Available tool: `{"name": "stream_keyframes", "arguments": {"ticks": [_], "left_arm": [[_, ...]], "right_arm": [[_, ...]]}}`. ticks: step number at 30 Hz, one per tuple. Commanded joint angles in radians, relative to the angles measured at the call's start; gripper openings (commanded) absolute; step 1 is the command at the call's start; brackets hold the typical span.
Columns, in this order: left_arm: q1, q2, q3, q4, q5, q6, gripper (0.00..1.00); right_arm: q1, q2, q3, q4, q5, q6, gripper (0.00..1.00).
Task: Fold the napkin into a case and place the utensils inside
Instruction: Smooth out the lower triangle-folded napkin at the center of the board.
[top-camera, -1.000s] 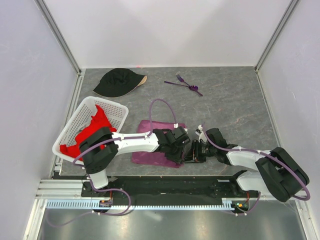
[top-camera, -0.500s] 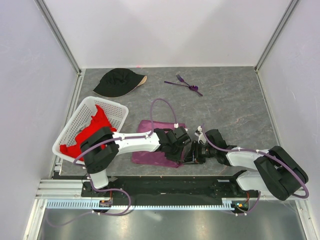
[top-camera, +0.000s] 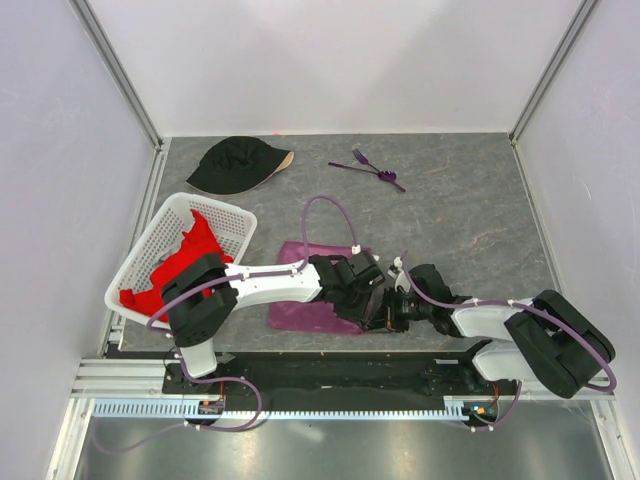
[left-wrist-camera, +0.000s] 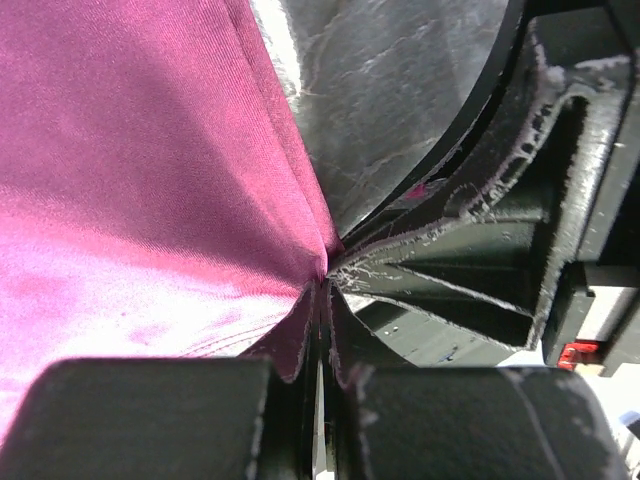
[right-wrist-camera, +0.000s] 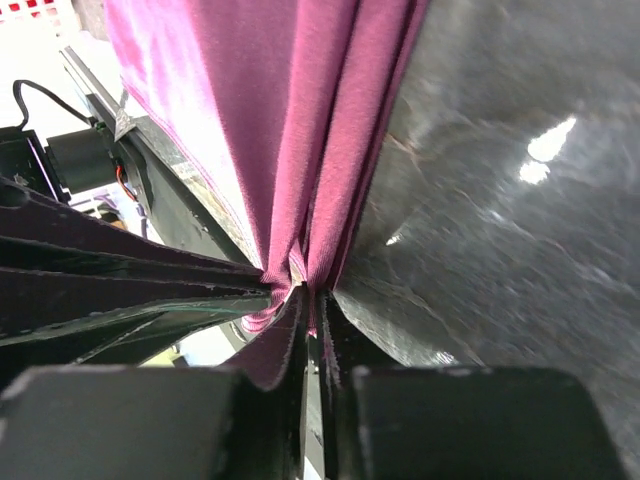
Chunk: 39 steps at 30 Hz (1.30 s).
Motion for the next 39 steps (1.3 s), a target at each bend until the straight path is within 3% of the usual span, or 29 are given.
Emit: {"name": "stream_keyframes", "arguments": {"ticks": [1, 5, 8, 12, 16, 21, 26, 32, 39], "left_arm": [[-0.02, 0.021, 0.012, 0.06, 0.042, -0.05, 0.02], [-0.023, 0.03, 0.016, 0.075, 0.049, -0.05, 0.02], [-0.023, 0.03, 0.01, 0.075, 0.055, -0.05, 0.04], [-0.022, -0.014, -0.016, 0.072, 0.039, -0.053, 0.15], [-0.022, -0.071, -0.025, 0.069, 0.036, -0.058, 0.23], [-0.01, -0.132, -0.04, 0.055, 0.044, -0.05, 0.3], [0.036, -0.204, -0.1, 0.063, 0.024, -0.05, 0.28], [0.128, -0.266, -0.18, 0.075, 0.047, -0.03, 0.24], [0.216, -0.338, -0.246, 0.075, 0.05, -0.012, 0.22]], "right_arm": [[0.009, 0.007, -0.03, 0.089, -0.005, 0.045, 0.08], [0.009, 0.005, -0.012, 0.051, 0.003, 0.022, 0.09], [0.011, -0.015, 0.007, -0.015, 0.026, -0.001, 0.16], [0.011, -0.105, 0.034, -0.17, 0.113, -0.039, 0.27], [0.009, -0.191, 0.068, -0.335, 0.204, -0.079, 0.3], [0.009, -0.214, 0.097, -0.402, 0.227, -0.098, 0.36], [0.013, -0.207, 0.111, -0.389, 0.233, -0.127, 0.52], [0.032, -0.208, 0.122, -0.371, 0.222, -0.118, 0.62], [0.141, -0.075, 0.116, -0.227, 0.205, -0.047, 0.63]]}}
